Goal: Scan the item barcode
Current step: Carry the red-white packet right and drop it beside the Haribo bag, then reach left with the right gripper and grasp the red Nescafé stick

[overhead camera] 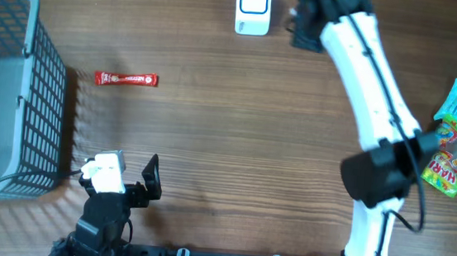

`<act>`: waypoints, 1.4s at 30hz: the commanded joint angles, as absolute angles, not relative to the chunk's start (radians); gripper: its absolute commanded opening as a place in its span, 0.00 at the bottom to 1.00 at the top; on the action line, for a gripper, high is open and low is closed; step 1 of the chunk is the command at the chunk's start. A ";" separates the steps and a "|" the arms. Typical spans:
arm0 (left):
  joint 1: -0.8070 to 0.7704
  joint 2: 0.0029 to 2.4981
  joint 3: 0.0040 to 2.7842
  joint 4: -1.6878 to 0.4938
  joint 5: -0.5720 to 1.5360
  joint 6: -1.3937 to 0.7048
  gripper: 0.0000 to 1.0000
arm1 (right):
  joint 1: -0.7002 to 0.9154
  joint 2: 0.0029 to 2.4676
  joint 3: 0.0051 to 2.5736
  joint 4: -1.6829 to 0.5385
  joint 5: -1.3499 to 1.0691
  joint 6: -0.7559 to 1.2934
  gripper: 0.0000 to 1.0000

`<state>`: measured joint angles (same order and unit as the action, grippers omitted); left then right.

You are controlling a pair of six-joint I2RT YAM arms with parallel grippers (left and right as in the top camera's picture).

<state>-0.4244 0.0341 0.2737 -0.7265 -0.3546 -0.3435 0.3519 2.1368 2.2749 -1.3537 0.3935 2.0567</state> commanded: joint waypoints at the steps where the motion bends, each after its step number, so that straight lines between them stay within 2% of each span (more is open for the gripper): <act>1: -0.427 0.029 0.269 -0.724 -0.368 -0.345 1.00 | 0.263 2.144 2.265 -1.589 0.658 2.071 0.05; 3: -0.427 0.029 0.269 -0.724 -0.368 -0.345 1.00 | 0.178 2.149 2.190 -1.608 0.672 1.973 0.05; 5: -0.427 0.029 0.269 -0.724 -0.368 -0.345 1.00 | 0.088 2.153 2.082 -1.591 0.709 1.964 0.05; 6: -0.427 0.029 0.269 -0.724 -0.368 -0.345 1.00 | 0.038 2.153 2.006 -1.534 0.710 1.962 0.06; 7: -0.427 0.029 0.269 -0.724 -0.368 -0.345 1.00 | -0.017 2.153 1.938 -1.473 0.712 1.938 0.11; 9: -0.427 0.029 0.269 -0.724 -0.368 -0.345 1.00 | -0.110 2.153 1.824 -1.324 0.710 1.830 0.15; 11: -0.427 0.029 0.269 -0.724 -0.368 -0.345 1.00 | -0.181 2.153 1.765 -1.234 0.710 1.734 0.16; 12: -0.427 0.029 0.269 -0.724 -0.368 -0.345 1.00 | -0.212 2.153 1.765 -1.212 0.711 1.694 0.19; 13: -0.427 0.029 0.269 -0.724 -0.368 -0.345 1.00 | -0.242 2.147 1.774 -1.169 0.718 1.619 0.40; 14: -0.427 0.029 0.269 -0.724 -0.368 -0.345 1.00 | -0.262 2.141 1.799 -1.129 0.716 1.484 0.71; 15: -0.427 0.029 0.269 -0.724 -0.368 -0.345 1.00 | -0.276 2.131 1.845 -1.065 0.684 1.253 1.00; 17: -0.427 0.029 0.269 -0.724 -0.368 -0.345 1.00 | -0.268 2.086 1.966 -1.011 0.537 0.863 1.00; 19: -0.427 0.029 0.269 -0.724 -0.368 -0.345 1.00 | -0.246 2.031 2.045 -1.018 0.295 0.688 1.00; 22: -0.427 0.029 0.269 -0.724 -0.368 -0.345 1.00 | -0.194 1.923 2.067 -1.001 -0.281 0.646 1.00; 24: -0.427 0.029 0.269 -0.724 -0.368 -0.345 1.00 | -0.146 1.911 2.066 -1.011 -0.438 0.630 1.00; 26: -0.427 0.029 0.269 -0.724 -0.368 -0.345 1.00 | -0.049 1.928 2.066 -1.046 -0.475 0.554 1.00; 28: -0.427 0.029 0.269 -0.724 -0.368 -0.345 1.00 | 0.103 1.962 2.053 -1.037 -0.507 0.388 1.00; 32: -0.427 0.029 0.269 -0.724 -0.368 -0.345 1.00 | 0.416 2.131 2.053 -0.894 -0.424 0.089 1.00; 33: -0.427 0.029 0.269 -0.724 -0.368 -0.345 1.00 | 0.467 2.177 2.053 -0.837 -0.356 0.076 0.84; 34: -0.427 0.029 0.269 -0.724 -0.368 -0.345 1.00 | 0.505 2.220 2.053 -0.786 -0.287 0.078 0.60; 35: -0.427 0.029 0.269 -0.724 -0.368 -0.345 1.00 | 0.547 2.276 2.053 -0.730 -0.228 0.078 0.58; 37: -0.427 0.029 0.269 -0.724 -0.368 -0.346 1.00 | 0.604 2.366 2.053 -0.646 -0.252 0.054 0.99; 40: -0.427 0.029 0.269 -0.724 -0.368 -0.345 1.00 | 0.622 2.434 2.053 -0.617 -0.666 -0.283 1.00; 42: -0.427 0.029 0.269 -0.724 -0.368 -0.345 1.00 | 0.622 2.465 2.053 -0.589 -0.785 -0.394 1.00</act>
